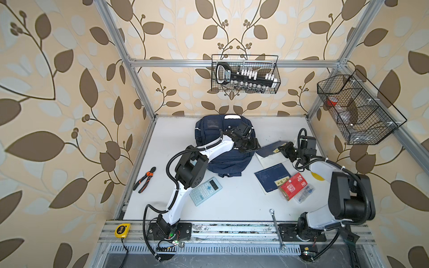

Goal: Pack books, pencil case, and school supplies into a backpack
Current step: Pick up the book from the top-right of the table.

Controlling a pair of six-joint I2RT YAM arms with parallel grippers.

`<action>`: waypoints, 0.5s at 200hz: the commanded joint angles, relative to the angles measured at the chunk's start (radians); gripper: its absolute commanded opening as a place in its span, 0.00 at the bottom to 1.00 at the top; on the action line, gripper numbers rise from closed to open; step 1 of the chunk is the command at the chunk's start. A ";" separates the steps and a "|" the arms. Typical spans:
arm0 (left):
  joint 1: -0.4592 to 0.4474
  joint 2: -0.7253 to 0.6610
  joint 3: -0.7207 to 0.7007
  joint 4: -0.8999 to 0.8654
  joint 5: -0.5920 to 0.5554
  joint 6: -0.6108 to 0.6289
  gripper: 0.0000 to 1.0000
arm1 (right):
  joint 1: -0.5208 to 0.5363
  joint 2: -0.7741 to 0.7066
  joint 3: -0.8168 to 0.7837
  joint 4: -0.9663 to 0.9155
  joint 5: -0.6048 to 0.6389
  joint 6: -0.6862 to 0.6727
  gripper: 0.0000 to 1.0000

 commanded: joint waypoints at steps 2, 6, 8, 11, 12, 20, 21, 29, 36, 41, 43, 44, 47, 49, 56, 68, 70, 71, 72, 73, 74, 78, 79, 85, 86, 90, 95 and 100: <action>0.001 0.026 0.053 0.056 0.047 -0.021 0.66 | 0.000 -0.053 0.019 -0.097 0.023 -0.040 0.00; 0.003 0.033 0.056 0.064 0.051 -0.023 0.67 | -0.001 -0.060 0.021 -0.102 0.019 -0.042 0.00; 0.003 0.037 0.058 0.068 0.054 -0.025 0.68 | -0.001 -0.064 0.023 -0.105 0.018 -0.043 0.00; 0.005 0.043 0.062 0.071 0.057 -0.027 0.69 | -0.001 -0.068 0.025 -0.113 0.016 -0.046 0.00; 0.006 0.045 0.062 0.072 0.059 -0.028 0.69 | 0.000 -0.069 0.026 -0.115 0.015 -0.046 0.00; 0.013 0.059 0.079 0.081 0.073 -0.036 0.75 | -0.002 -0.083 0.030 -0.134 0.011 -0.052 0.00; 0.015 0.061 0.081 0.082 0.075 -0.037 0.75 | -0.002 -0.085 0.030 -0.135 0.011 -0.053 0.00; 0.022 0.075 0.096 0.097 0.089 -0.051 0.78 | 0.000 -0.107 0.028 -0.149 0.010 -0.058 0.00; 0.026 0.088 0.112 0.114 0.106 -0.053 0.79 | -0.002 -0.129 0.022 -0.159 0.011 -0.062 0.00; 0.028 0.101 0.128 0.122 0.119 -0.044 0.79 | -0.002 -0.145 0.015 -0.165 0.011 -0.066 0.00; 0.027 0.108 0.134 0.122 0.124 -0.040 0.79 | -0.001 -0.152 0.014 -0.167 0.011 -0.067 0.00; 0.028 0.112 0.142 0.121 0.128 -0.035 0.79 | -0.001 -0.155 0.013 -0.169 0.011 -0.068 0.00; 0.026 0.123 0.155 0.120 0.138 -0.020 0.79 | -0.002 -0.165 0.008 -0.172 0.012 -0.070 0.00; 0.026 0.130 0.168 0.120 0.145 -0.011 0.79 | -0.001 -0.172 0.006 -0.175 0.013 -0.071 0.00; 0.027 0.154 0.211 0.128 0.176 0.018 0.79 | -0.002 -0.191 0.000 -0.181 0.018 -0.076 0.00; 0.032 0.186 0.237 0.160 0.241 0.072 0.92 | -0.001 -0.216 -0.009 -0.187 0.012 -0.081 0.00; 0.033 0.189 0.239 0.166 0.249 0.080 0.92 | -0.001 -0.219 -0.010 -0.189 0.012 -0.082 0.00; 0.034 0.191 0.239 0.169 0.253 0.083 0.93 | -0.001 -0.220 -0.011 -0.189 0.012 -0.083 0.00; 0.034 0.192 0.238 0.173 0.257 0.087 0.93 | -0.001 -0.221 -0.011 -0.190 0.012 -0.083 0.00; 0.035 0.193 0.238 0.178 0.260 0.091 0.93 | -0.001 -0.222 -0.010 -0.192 0.011 -0.084 0.00; 0.037 0.193 0.238 0.183 0.264 0.093 0.93 | -0.002 -0.223 -0.009 -0.194 0.011 -0.085 0.00; 0.042 0.195 0.228 0.203 0.276 0.106 0.94 | -0.001 -0.226 -0.010 -0.201 0.007 -0.089 0.00; 0.043 0.196 0.224 0.208 0.278 0.108 0.94 | -0.001 -0.227 -0.009 -0.202 0.007 -0.089 0.00; 0.053 0.197 0.209 0.234 0.284 0.110 0.94 | -0.001 -0.231 -0.010 -0.206 0.001 -0.093 0.00; 0.056 0.197 0.207 0.239 0.285 0.110 0.95 | -0.002 -0.233 -0.010 -0.207 0.001 -0.094 0.00; 0.064 0.197 0.199 0.258 0.292 0.107 0.95 | -0.001 -0.234 -0.011 -0.211 -0.001 -0.097 0.00; 0.077 0.198 0.194 0.292 0.312 0.095 0.96 | -0.001 -0.238 -0.013 -0.214 -0.004 -0.099 0.00; 0.090 0.199 0.155 0.333 0.335 0.076 0.97 | -0.001 -0.241 -0.014 -0.218 -0.010 -0.101 0.00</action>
